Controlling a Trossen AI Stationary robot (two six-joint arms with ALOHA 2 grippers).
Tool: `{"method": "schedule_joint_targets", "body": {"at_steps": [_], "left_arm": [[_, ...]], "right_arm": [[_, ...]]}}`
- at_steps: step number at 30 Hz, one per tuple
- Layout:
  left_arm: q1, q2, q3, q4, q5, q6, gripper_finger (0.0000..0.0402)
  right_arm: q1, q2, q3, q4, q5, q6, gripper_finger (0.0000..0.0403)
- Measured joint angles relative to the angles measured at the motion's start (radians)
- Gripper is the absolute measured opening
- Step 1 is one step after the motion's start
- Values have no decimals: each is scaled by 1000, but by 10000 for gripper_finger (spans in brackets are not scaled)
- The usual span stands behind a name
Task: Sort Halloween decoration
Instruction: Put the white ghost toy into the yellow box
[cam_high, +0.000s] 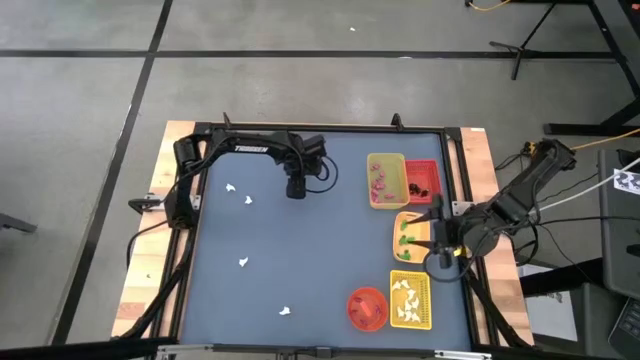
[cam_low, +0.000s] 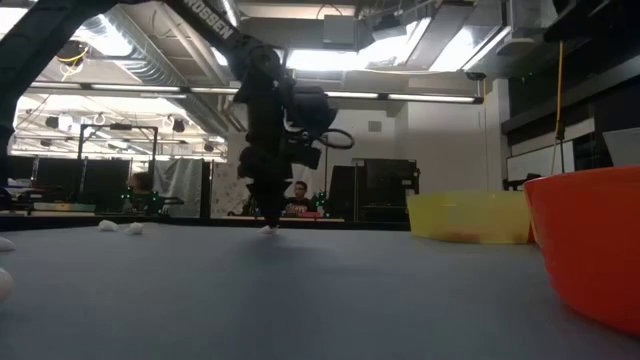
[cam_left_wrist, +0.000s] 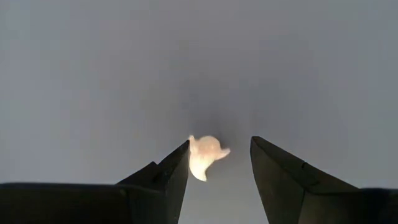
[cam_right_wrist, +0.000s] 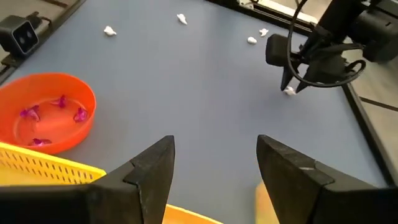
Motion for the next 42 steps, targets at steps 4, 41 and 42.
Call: {"method": "schedule_joint_targets", "body": {"at_steps": [4,41,42], "left_arm": [[4,0,-18,31,-10,-21,155],[44,-5,-97,81,38,-70,100],[43,-5,-97,80,38,-70,93]], "right_arm": [[0,-18,-94,109,0,0,225],[0,-17,-181,209,0,8,225],[0,-17,-181,209,0,8,225]]}}
